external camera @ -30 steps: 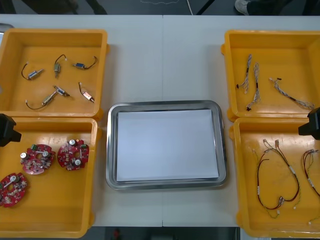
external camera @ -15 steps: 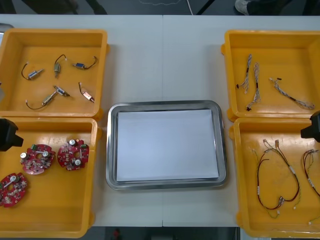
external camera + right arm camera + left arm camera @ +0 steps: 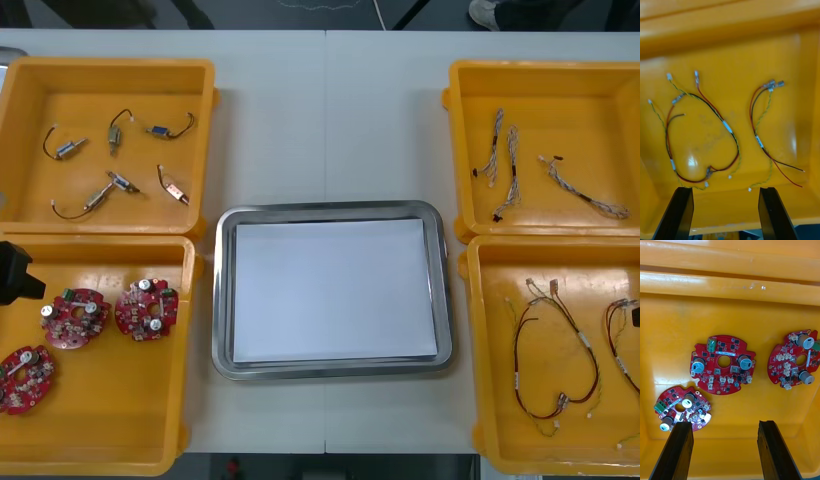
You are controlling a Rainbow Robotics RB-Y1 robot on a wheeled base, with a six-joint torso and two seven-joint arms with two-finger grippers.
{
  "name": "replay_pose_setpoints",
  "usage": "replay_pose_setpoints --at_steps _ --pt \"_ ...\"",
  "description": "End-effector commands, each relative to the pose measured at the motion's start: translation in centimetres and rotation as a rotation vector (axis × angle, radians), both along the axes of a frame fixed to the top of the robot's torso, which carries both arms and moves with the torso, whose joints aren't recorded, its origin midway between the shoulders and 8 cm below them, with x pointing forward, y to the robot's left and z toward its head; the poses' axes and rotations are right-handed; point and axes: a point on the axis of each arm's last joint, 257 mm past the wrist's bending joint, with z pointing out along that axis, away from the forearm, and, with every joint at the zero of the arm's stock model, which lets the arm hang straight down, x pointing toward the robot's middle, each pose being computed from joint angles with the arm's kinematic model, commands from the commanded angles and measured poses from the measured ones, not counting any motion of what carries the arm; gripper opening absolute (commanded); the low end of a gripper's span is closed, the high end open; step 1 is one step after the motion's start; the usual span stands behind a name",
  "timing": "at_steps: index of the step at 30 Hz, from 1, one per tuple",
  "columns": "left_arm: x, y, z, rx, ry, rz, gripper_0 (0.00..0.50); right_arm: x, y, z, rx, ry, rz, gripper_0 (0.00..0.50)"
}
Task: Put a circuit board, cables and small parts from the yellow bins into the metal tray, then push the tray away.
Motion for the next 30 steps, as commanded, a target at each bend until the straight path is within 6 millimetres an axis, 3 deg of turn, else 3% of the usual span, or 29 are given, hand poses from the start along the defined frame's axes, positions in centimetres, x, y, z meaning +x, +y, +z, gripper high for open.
replay_pose_setpoints --at_steps 1,13,22,30 --pt "0.0 2.2 0.1 0.045 -0.011 -0.072 0.5 -1.4 -3.0 0.3 -0.124 -0.011 0.102 0.5" --pt "-1.4 6.2 -2.8 0.053 0.019 -0.027 0.5 -1.7 -4.7 -2.1 -0.225 -0.072 0.291 0.5" --pt "-2.5 8.2 -5.5 0.022 0.035 0.036 0.5 -1.6 -4.8 -6.4 -0.214 -0.093 0.342 0.5" --pt "-3.7 8.6 -7.5 0.013 0.048 0.06 0.5 -2.0 -5.3 -9.9 -0.219 -0.047 0.358 0.5"
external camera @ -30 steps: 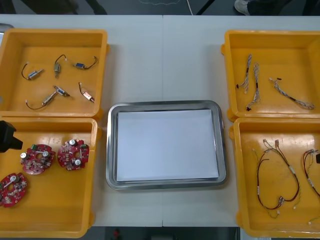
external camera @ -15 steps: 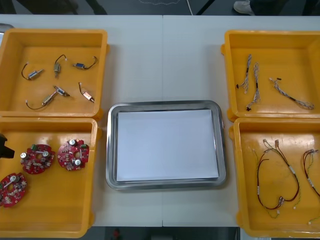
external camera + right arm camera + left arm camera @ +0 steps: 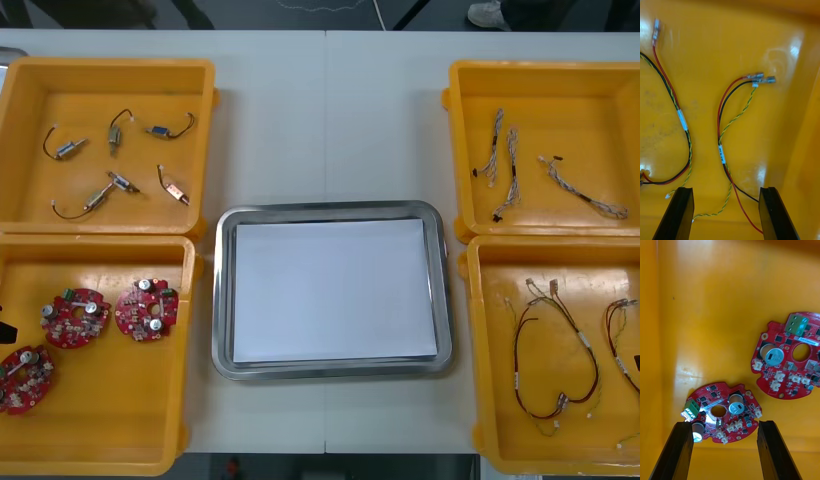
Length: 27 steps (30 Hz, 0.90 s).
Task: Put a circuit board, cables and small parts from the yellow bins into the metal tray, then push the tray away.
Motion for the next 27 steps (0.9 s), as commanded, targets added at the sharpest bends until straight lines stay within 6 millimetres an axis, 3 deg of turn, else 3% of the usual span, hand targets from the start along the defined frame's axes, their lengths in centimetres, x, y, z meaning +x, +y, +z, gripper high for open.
replay_pose_setpoints --at_steps 1,3,11,27 --pt "-1.2 1.9 -0.5 0.049 0.011 -0.032 0.5 -1.3 -0.8 -2.8 -0.048 0.068 0.069 0.5" --pt "-1.1 1.8 -1.2 0.039 0.014 -0.026 0.5 -1.2 -0.9 -3.9 -0.04 0.066 0.067 0.5" --pt "-0.8 1.0 -3.3 0.017 0.01 -0.027 0.5 -0.6 -1.7 -5.4 -0.035 0.043 0.065 0.5" --pt "-1.5 -0.2 -5.4 -0.003 0.033 -0.03 0.5 0.7 -1.4 -7.9 -0.013 0.041 0.071 0.5"
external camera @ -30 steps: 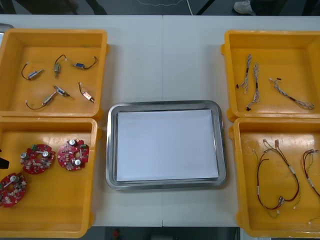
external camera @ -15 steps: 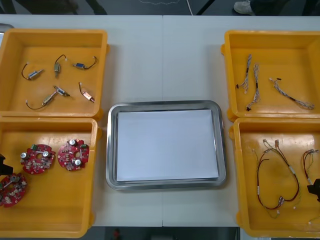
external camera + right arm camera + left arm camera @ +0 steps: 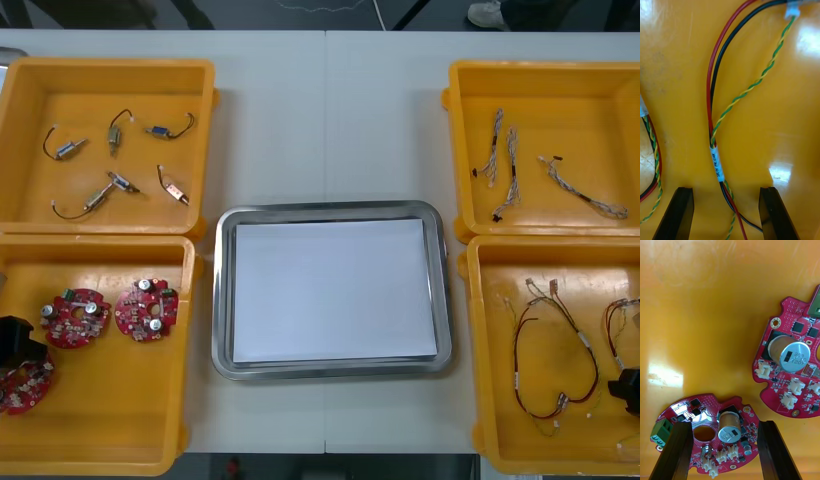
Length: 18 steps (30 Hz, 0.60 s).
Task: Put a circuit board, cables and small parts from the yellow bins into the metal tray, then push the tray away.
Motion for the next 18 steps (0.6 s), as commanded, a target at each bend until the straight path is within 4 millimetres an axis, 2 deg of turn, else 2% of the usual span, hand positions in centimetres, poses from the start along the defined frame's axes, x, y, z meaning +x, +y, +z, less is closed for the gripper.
replay_pose_setpoints --at_steps 1,8,9,10,11,12,13,15,18 --pt "-1.4 1.3 -0.7 0.04 0.028 -0.027 0.5 1.0 -0.1 0.0 -0.038 -0.002 0.065 0.5" --pt "-1.4 1.2 -0.8 0.034 0.024 -0.02 0.5 1.8 0.7 -0.4 -0.018 -0.009 0.07 0.5" --pt "-1.4 1.1 -0.8 0.032 0.023 -0.018 0.462 1.8 0.8 -0.4 -0.016 -0.007 0.07 0.5" --pt "-1.4 1.0 -0.8 0.027 0.025 -0.017 0.344 1.8 0.8 -0.4 -0.016 -0.007 0.075 0.352" --pt "-1.4 1.0 -0.8 0.027 0.025 -0.015 0.284 1.8 0.8 -0.4 -0.016 -0.007 0.074 0.224" --pt "-1.4 1.0 -0.8 0.023 0.026 -0.012 0.186 1.7 0.9 -0.4 -0.012 -0.007 0.071 0.0" --pt "-1.5 0.9 -0.9 0.019 0.027 -0.011 0.088 1.7 0.9 -0.4 -0.009 -0.007 0.07 0.0" --pt "-1.6 0.8 -0.9 0.012 0.028 -0.006 0.004 1.5 1.0 -0.6 -0.004 -0.001 0.069 0.0" --pt "-1.5 0.7 -1.0 0.005 0.02 0.002 0.003 1.6 1.0 -0.5 -0.003 -0.005 0.07 0.0"
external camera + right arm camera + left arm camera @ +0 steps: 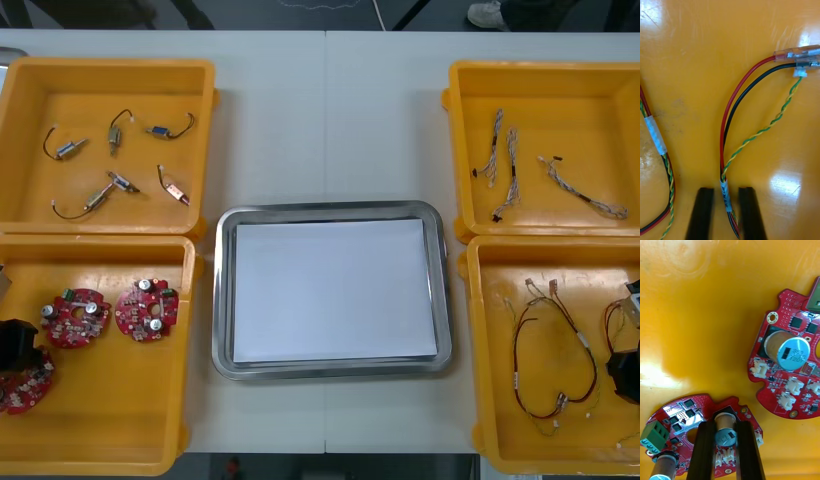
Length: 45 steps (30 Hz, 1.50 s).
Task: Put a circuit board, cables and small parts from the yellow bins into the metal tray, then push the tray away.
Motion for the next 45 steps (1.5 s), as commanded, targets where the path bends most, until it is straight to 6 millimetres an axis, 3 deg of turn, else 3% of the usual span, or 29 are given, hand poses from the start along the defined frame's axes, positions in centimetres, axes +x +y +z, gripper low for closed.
replay_pose_setpoints --at_steps 1,12,20,26,28,37,41,45 --pt "-1.4 1.2 -0.6 0.024 0.025 0.002 0.001 -0.7 0.0 -1.0 -0.014 0.028 0.037 0.0" --pt "-1.2 1.5 0.3 0.046 0.015 -0.018 0.0 0.2 -0.7 0.6 -0.019 -0.002 0.029 0.0" --pt "-2.0 2.1 4.4 0.101 0.038 -0.056 0.0 0.3 -1.0 6.5 -0.055 0.009 0.032 0.0" --pt "-2.1 2.0 6.4 0.131 0.028 -0.079 0.0 0.2 -0.8 10.4 -0.084 0.004 0.042 0.0" --pt "-1.9 1.4 7.8 0.155 0.015 -0.106 0.0 0.0 -0.3 12.8 -0.103 -0.003 0.058 0.0" --pt "-0.7 -0.5 12.3 0.259 -0.034 -0.203 0.0 -0.6 2.7 17.0 -0.113 0.018 0.147 0.0" --pt "0.2 -2.6 14.7 0.339 -0.054 -0.286 0.0 -0.4 4.3 19.7 -0.172 -0.004 0.213 0.0" --pt "0.7 -4.6 15.7 0.362 -0.063 -0.347 0.0 -0.2 5.6 21.4 -0.177 -0.01 0.267 0.0"
